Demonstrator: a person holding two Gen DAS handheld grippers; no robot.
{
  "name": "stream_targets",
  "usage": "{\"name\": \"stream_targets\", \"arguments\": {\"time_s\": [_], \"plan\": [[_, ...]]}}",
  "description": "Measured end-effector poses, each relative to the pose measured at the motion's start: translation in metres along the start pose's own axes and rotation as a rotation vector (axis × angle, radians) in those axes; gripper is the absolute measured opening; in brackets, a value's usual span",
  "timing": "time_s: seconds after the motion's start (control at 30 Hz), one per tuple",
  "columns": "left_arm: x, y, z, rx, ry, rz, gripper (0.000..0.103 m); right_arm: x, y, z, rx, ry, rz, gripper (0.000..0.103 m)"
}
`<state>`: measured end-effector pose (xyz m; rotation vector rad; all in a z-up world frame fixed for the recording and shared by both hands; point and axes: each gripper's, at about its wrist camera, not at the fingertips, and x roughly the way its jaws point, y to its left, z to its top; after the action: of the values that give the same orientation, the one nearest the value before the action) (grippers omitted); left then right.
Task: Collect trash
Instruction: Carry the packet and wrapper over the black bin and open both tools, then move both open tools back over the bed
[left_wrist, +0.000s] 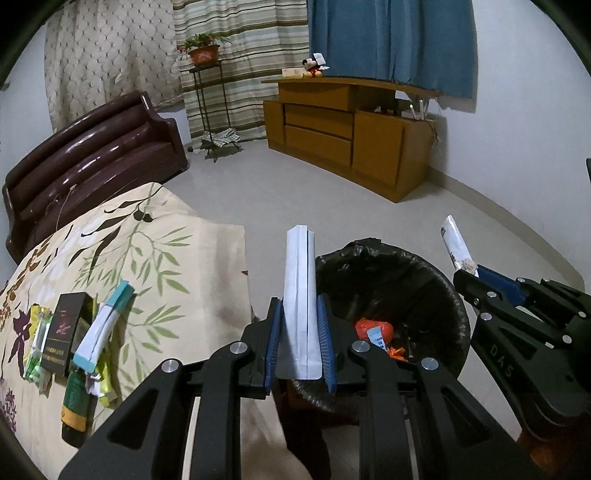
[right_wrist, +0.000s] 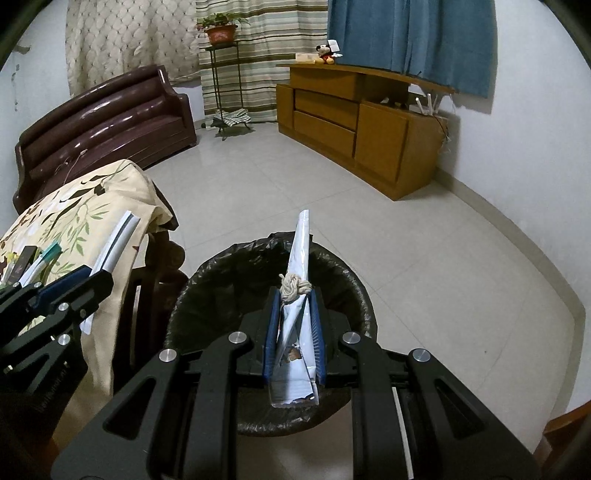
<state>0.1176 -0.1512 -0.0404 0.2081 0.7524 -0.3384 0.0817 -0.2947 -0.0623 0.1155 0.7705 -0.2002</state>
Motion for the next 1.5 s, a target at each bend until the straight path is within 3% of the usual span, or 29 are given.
{"name": "stream_targets", "arguments": {"time_s": [0.3,0.43,0.77,0.9,1.5], "plan": [[0.008,-0.007,0.001,0.015,0.027,-0.014,0.022,0.009,-0.011,0.000,0.028,0.011,0.006,0.020],[0.008,-0.006,0.003,0.004,0.026,-0.013,0.043,0.010,-0.013,-0.001,0.035,0.014,0.004,0.025],[-0.007,0.009,0.002,-0.039,0.007,0.006,0.058,0.004,-0.015,-0.001,0.050,0.011,0.004,0.034],[-0.018,0.021,-0.002,-0.049,-0.003,0.018,0.058,-0.001,-0.009,-0.003,0.046,0.010,0.017,0.040],[-0.076,0.110,-0.053,-0.164,0.005,0.127,0.059,-0.027,0.075,-0.024,-0.050,0.045,0.135,0.041]]}}
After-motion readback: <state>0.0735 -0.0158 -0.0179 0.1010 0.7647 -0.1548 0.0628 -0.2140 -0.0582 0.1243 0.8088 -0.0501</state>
